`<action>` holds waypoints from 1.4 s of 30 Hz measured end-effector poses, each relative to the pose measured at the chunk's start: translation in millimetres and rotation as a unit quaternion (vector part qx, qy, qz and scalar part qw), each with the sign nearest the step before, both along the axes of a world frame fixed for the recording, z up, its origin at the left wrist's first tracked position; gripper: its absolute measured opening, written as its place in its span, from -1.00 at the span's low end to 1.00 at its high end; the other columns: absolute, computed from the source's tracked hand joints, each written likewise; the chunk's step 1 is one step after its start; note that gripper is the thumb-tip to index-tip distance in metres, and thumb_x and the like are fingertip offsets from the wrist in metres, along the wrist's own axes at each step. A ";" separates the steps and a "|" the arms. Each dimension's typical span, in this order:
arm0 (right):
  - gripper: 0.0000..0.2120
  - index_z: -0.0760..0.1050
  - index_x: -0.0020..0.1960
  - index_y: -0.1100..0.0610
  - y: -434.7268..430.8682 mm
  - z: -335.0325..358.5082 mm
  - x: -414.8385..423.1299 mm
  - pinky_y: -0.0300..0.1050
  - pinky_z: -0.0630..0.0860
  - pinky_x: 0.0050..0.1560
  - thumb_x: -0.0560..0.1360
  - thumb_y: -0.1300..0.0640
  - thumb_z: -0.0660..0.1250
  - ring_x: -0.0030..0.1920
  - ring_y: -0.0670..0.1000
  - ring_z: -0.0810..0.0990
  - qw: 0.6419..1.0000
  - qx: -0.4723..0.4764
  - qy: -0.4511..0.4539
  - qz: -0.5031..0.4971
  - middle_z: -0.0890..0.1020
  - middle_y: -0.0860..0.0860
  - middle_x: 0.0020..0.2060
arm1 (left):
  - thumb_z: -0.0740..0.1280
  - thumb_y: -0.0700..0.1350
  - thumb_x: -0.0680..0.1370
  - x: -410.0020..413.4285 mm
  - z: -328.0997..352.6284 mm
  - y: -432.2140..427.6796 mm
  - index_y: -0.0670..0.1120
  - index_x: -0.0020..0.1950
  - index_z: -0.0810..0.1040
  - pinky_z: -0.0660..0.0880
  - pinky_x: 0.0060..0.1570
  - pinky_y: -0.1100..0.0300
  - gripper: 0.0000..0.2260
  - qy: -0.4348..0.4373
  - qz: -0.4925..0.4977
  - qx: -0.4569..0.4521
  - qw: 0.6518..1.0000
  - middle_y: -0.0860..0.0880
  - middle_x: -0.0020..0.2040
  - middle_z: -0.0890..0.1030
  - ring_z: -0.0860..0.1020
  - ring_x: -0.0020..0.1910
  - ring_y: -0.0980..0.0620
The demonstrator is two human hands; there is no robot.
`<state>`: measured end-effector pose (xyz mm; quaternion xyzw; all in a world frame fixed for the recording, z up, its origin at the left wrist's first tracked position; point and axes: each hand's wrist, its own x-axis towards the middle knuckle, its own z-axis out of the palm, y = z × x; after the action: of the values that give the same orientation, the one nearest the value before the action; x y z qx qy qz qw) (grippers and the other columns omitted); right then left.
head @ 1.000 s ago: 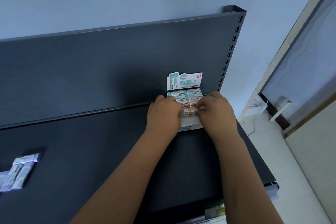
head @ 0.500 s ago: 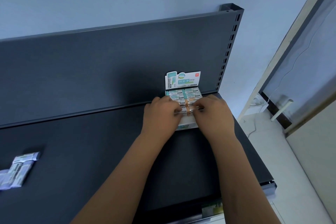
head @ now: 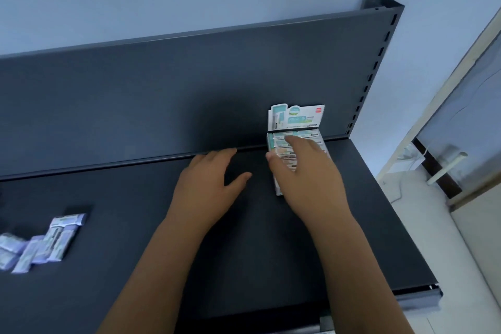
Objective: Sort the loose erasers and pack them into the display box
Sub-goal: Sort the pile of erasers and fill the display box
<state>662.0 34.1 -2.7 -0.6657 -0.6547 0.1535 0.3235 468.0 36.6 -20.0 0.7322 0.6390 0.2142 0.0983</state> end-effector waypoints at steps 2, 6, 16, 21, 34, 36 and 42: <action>-0.47 0.37 0.45 -0.01 -0.2 -1.6 -23.1 -0.12 0.36 0.22 0.57 -0.23 0.22 0.33 0.00 0.42 1.000 -0.007 -0.013 0.021 0.48 -0.06 0.35 | 0.29 0.26 0.55 -22.5 0.3 -4.5 0.05 0.45 0.42 0.49 0.21 -0.02 -0.47 0.011 0.008 0.003 1.000 0.05 0.29 0.57 0.47 0.29 -0.01; -0.47 0.36 0.47 0.02 -6.4 -4.4 -86.1 -0.09 0.38 0.32 0.58 -0.20 0.23 0.38 -0.01 0.40 0.997 -0.005 -0.031 0.070 0.46 -0.05 0.37 | 0.18 0.33 0.54 -82.8 1.3 -14.4 0.03 0.37 0.50 0.51 0.13 -0.07 -0.47 0.046 0.024 0.009 0.999 0.04 0.25 0.59 0.49 0.24 -0.06; -0.44 0.20 0.57 0.04 -48.2 -17.1 -318.9 -0.15 0.31 0.35 0.64 -0.14 0.18 0.45 -0.02 0.31 0.991 -0.058 -0.003 0.122 0.37 -0.03 0.46 | 0.18 0.26 0.51 -298.4 -4.2 -57.2 0.04 0.23 0.60 0.49 0.14 -0.08 -0.55 0.052 0.035 0.004 0.998 0.05 0.15 0.63 0.51 0.17 -0.07; -0.48 0.25 0.53 0.07 -77.5 -31.0 -407.5 -0.08 0.36 0.37 0.64 -0.10 0.18 0.40 -0.01 0.35 0.986 -0.081 -0.041 0.136 0.40 -0.02 0.42 | 0.17 0.21 0.50 -387.3 -10.4 -88.0 0.04 0.14 0.63 0.51 0.08 -0.07 -0.59 0.027 0.044 0.022 0.998 0.07 0.07 0.64 0.54 0.09 -0.06; -0.68 0.53 0.27 0.06 -86.1 -45.8 -510.8 0.02 0.44 0.27 0.53 0.16 0.27 0.21 0.02 0.48 0.979 0.010 -0.033 0.199 0.55 -0.03 0.19 | 0.53 -0.10 0.39 -502.6 -24.7 -136.0 0.03 0.09 0.64 0.48 0.09 -0.02 -0.71 -0.058 0.112 0.013 0.992 0.03 0.08 0.60 0.51 0.11 -0.11; -0.64 0.54 0.30 0.06 -73.5 -41.9 -526.4 0.05 0.46 0.26 0.53 0.21 0.23 0.22 0.06 0.48 0.976 0.017 -0.022 0.215 0.55 0.00 0.19 | 0.52 -0.17 0.36 -509.4 -27.6 -139.9 0.07 -0.05 0.63 0.53 -0.01 -0.04 -0.77 -0.074 0.084 0.006 0.994 0.07 -0.02 0.59 0.55 -0.01 -0.07; -0.60 0.58 0.28 0.00 -37.5 -36.7 -563.4 0.09 0.48 0.24 0.52 0.09 0.13 0.26 0.18 0.47 0.965 -0.063 -0.106 0.233 0.59 0.05 0.21 | 0.47 -0.18 0.40 -513.4 -34.4 -147.8 0.03 0.02 0.67 0.51 -0.13 -0.03 -0.77 -0.039 0.087 0.043 0.995 0.00 -0.05 0.55 0.50 -0.08 -0.11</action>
<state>98.5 -3.4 -39.5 -0.5265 -0.8112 0.1935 0.1652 -45.4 -111.2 -54.4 0.6687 0.6859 0.2777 0.0728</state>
